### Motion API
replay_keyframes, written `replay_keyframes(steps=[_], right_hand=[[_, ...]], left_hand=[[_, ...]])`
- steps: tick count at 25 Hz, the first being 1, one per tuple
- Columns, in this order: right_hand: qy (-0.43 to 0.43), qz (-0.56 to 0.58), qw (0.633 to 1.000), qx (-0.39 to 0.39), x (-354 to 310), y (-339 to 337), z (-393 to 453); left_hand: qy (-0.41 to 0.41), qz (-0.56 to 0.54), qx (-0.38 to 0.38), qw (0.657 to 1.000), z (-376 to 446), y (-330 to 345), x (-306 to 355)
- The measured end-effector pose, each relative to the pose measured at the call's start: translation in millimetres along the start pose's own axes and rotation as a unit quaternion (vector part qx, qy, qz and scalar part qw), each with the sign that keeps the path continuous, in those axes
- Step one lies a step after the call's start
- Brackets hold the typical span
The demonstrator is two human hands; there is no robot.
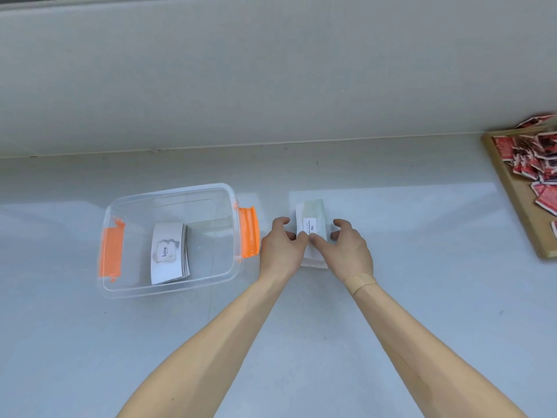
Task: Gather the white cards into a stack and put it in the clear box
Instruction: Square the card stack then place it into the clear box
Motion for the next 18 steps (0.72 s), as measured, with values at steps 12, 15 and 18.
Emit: replay_keyframes(steps=[12, 15, 18], right_hand=[[0.06, 0.116, 0.988, -0.086, -3.3, 4.1, 0.4], [0.062, 0.157, 0.983, -0.076, 0.5, 4.5, -16.7], [0.058, 0.168, 0.981, -0.077, 6.9, 7.2, -40.9]], left_hand=[[-0.098, -0.086, -0.063, 0.989, -14.4, 2.9, -8.6], [-0.116, -0.143, -0.088, 0.979, -29.0, 4.0, -21.1], [-0.127, -0.189, -0.116, 0.967, -47.6, 4.0, -36.1]])
Point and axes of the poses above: each hand's wrist, its own z-axis towards the middle knuckle, its own y-axis out of the palm, x = y × z, the point moved 4 cm from there along z, towards the middle knuckle, and after that the axes turned 2 degrees about -y, right-handed, at the moved point
